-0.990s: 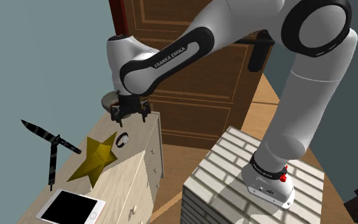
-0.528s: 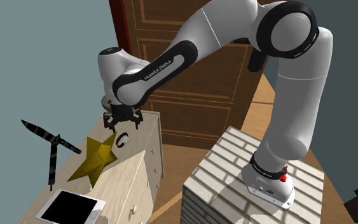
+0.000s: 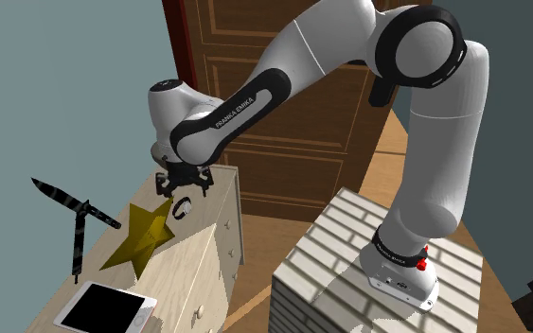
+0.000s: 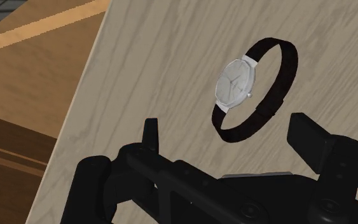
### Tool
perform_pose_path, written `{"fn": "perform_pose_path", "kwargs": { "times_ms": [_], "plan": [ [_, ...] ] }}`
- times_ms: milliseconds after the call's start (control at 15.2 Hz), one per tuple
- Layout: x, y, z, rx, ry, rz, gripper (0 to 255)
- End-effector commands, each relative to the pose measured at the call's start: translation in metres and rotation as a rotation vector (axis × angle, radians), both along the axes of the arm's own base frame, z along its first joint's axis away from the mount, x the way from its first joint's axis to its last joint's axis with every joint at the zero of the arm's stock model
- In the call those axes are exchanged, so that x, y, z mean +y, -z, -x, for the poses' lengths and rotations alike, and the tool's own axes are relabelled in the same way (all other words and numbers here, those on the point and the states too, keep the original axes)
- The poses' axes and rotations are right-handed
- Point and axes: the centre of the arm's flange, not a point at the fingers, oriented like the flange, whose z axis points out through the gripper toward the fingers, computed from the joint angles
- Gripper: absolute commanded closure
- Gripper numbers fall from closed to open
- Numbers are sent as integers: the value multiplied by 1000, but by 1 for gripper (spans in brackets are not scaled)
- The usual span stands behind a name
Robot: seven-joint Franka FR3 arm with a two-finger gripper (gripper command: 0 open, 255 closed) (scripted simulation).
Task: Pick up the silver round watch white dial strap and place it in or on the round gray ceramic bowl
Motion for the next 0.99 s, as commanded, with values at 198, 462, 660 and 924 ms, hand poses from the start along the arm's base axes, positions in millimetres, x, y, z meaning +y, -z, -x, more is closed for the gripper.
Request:
{"fn": "perform_pose_path", "kwargs": {
  "times_ms": [198,462,660,924],
  "plan": [
    [0,0,0,0,0,0,255],
    [0,0,0,0,0,0,255],
    [0,0,0,0,0,0,255],
    [0,-16,0,0,0,0,255]
  ]
}}
